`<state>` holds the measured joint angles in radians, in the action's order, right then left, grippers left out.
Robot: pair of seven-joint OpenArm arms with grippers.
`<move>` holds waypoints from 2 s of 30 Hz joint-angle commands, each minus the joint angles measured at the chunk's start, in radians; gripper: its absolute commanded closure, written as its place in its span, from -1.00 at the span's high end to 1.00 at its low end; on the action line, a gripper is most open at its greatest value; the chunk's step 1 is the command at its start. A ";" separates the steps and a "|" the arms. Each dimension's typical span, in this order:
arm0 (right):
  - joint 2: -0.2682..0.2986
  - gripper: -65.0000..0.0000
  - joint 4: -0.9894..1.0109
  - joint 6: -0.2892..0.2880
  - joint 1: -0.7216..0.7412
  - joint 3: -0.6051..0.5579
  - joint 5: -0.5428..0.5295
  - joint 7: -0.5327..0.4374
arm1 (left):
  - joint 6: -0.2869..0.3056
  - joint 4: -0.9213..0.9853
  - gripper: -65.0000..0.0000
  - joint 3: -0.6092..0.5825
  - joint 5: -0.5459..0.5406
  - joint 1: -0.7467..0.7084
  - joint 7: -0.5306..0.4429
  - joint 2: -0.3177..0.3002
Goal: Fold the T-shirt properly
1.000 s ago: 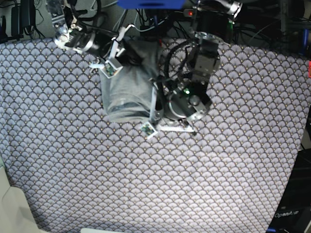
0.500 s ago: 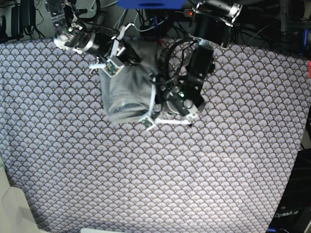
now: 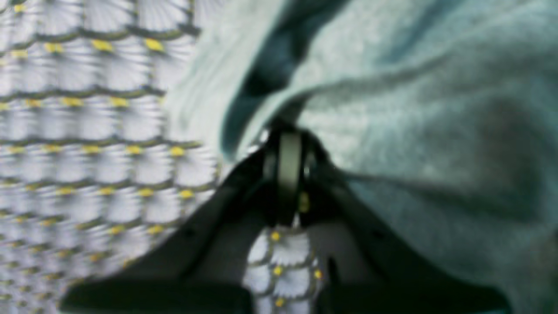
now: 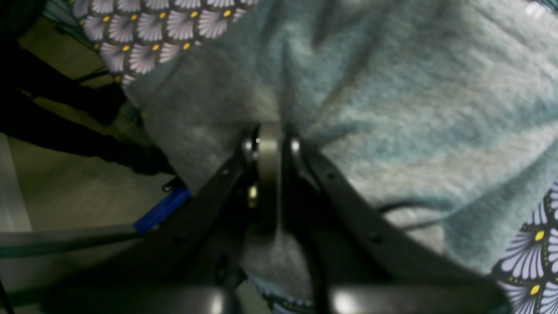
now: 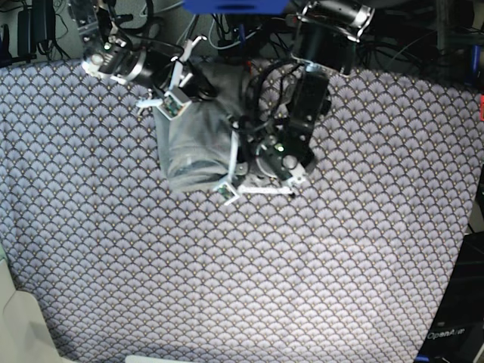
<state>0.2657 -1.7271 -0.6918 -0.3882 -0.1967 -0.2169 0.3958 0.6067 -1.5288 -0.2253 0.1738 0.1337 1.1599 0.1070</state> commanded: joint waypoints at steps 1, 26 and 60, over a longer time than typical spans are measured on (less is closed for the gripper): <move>0.007 -0.96 -0.009 -0.006 -0.002 0.004 0.000 0.004 | -0.005 -0.062 -1.00 -0.001 -0.004 0.028 0.005 0.009; 0.028 -0.97 -0.219 -0.006 -0.081 -0.002 0.067 -0.001 | 0.091 -0.471 -1.00 0.332 -0.003 -0.073 0.168 0.013; 0.008 -0.97 -0.001 -0.006 0.036 -0.137 0.069 -0.065 | 0.091 -0.474 -1.00 0.840 0.007 -0.271 0.159 -0.151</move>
<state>0.2691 -1.7168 -0.6941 -0.3500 -0.3363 -0.1383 0.3424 0.7002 -1.9854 0.6136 0.1761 -0.1467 1.3277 -0.0357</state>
